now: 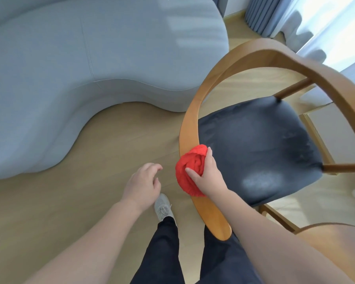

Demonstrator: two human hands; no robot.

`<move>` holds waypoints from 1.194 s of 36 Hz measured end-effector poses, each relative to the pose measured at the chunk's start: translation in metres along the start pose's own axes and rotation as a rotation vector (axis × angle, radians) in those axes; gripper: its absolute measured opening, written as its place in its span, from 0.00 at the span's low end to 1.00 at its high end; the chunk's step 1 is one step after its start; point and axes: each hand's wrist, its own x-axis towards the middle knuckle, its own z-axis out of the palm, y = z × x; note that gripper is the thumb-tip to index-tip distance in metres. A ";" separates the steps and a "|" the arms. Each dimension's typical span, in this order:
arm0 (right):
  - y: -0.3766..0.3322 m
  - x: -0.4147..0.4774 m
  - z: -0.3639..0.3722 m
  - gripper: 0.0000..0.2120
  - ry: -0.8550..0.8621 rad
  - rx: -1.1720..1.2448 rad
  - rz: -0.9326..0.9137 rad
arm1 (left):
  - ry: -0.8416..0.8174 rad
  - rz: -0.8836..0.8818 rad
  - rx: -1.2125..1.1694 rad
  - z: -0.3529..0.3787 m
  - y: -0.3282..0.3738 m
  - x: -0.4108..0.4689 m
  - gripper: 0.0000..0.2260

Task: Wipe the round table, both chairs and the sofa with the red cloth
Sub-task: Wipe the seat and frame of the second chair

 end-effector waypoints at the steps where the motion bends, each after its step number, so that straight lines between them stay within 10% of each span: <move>1: -0.002 0.000 0.002 0.49 0.008 -0.007 0.026 | 0.003 0.000 -0.005 0.000 0.000 0.000 0.16; 43: -0.111 0.175 -0.046 0.38 0.338 0.290 0.320 | 0.022 -0.016 0.049 -0.037 0.012 0.096 0.16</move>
